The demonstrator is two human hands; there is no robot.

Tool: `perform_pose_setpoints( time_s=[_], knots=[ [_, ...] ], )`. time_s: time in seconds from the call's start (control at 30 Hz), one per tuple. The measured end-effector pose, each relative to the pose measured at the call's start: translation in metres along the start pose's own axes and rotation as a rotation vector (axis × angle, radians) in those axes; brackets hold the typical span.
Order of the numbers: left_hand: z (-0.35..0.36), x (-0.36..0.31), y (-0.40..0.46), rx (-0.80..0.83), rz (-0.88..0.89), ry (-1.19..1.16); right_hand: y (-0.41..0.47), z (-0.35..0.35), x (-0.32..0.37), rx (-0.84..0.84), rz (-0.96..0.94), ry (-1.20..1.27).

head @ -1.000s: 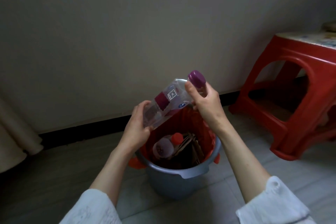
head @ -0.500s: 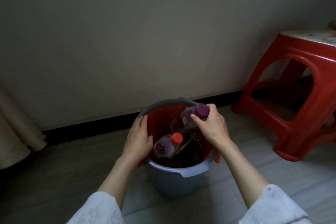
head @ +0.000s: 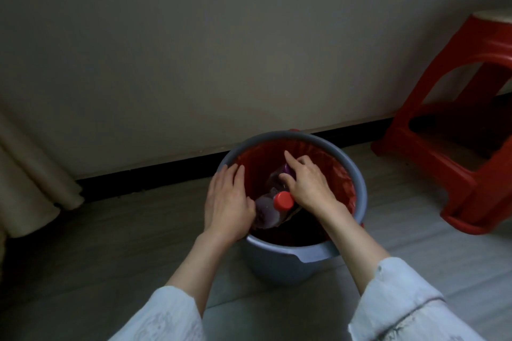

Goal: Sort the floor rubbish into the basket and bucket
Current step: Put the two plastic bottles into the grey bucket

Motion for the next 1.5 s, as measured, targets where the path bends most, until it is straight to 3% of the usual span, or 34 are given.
perform_pose_setpoints(
  time_s=[0.3,0.43,0.53,0.67,0.8,1.03,1.2,1.37,1.5],
  knots=[
    [-0.003,0.005,-0.001,0.005,0.037,-0.094,-0.021,-0.001,0.0,0.2,-0.013,-0.067],
    [-0.007,0.007,0.0,0.005,0.032,-0.187,-0.037,-0.024,-0.026,0.036,0.022,-0.171],
    [-0.006,0.005,-0.003,0.004,0.063,-0.172,-0.058,-0.043,-0.036,0.009,0.15,-0.349],
    [-0.007,0.005,-0.01,0.039,0.073,-0.113,-0.076,-0.061,-0.026,0.156,0.142,-0.409],
    [-0.012,0.009,-0.018,0.042,0.112,-0.084,-0.1,-0.056,-0.015,0.517,-0.042,-0.213],
    [-0.008,0.024,-0.028,-0.13,0.169,-0.072,-0.102,-0.043,-0.011,0.594,-0.201,-0.257],
    [-0.017,0.041,-0.033,-0.19,0.117,-0.028,-0.088,-0.045,0.003,0.412,-0.33,-0.228],
    [-0.017,0.042,-0.035,-0.107,0.23,0.091,-0.061,-0.037,-0.015,0.18,-0.297,-0.349],
    [-0.012,0.038,-0.036,-0.081,0.305,0.246,-0.053,-0.014,-0.016,0.068,-0.214,-0.254]
  ],
)
Point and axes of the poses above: each hand's wrist, its own y-axis towards the middle knuckle, its own z-axis out of the palm, x = y × z, the point moved 3 cm from there along y, towards the middle knuckle, and after that the axes turned 7 degrees about -y, right-handed, at the moved point
